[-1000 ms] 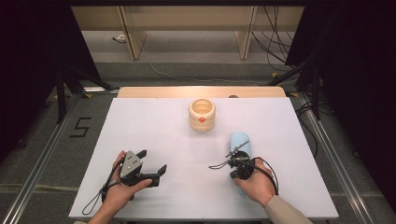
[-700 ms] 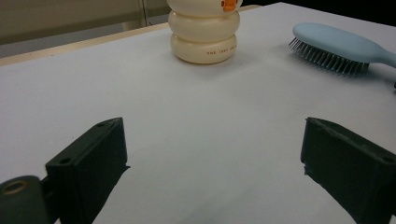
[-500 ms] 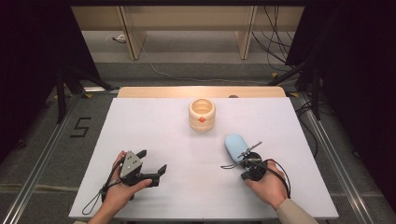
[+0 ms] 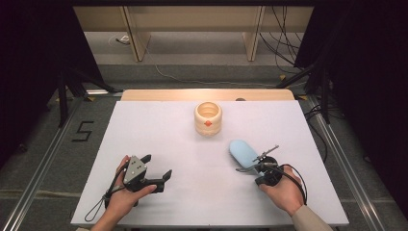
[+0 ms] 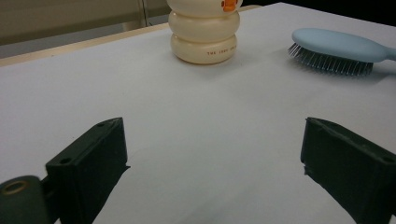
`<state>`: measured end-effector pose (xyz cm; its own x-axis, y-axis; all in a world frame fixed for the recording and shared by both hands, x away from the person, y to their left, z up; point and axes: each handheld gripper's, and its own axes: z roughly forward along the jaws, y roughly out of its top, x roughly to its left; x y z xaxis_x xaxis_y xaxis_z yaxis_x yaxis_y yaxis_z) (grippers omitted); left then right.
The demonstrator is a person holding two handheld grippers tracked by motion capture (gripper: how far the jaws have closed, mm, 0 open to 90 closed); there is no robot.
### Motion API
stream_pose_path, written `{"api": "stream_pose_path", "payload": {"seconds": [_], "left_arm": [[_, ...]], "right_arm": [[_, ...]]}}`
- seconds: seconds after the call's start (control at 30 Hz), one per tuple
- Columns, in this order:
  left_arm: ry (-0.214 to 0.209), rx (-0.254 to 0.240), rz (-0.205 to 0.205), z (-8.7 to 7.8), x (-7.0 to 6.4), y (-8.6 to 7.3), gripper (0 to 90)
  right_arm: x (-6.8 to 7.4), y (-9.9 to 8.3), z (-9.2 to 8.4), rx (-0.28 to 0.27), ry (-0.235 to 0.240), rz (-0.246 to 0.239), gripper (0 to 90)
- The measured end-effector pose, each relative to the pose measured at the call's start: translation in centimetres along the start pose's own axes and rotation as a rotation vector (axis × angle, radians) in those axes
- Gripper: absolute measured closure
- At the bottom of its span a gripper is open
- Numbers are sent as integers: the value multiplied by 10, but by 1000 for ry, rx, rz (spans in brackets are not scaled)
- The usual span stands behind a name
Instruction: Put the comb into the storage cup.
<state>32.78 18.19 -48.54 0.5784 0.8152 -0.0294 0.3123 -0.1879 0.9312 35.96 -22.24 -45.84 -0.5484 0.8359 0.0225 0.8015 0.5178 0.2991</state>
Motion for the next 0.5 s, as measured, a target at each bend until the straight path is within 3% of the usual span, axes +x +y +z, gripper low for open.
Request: {"api": "stream_pose_path", "payload": {"seconds": [0.5], "left_arm": [[6, -4, -3, 0, 1, 0, 68]], "right_arm": [[-1, -1, -1, -17, 13, -18, 878]]}}
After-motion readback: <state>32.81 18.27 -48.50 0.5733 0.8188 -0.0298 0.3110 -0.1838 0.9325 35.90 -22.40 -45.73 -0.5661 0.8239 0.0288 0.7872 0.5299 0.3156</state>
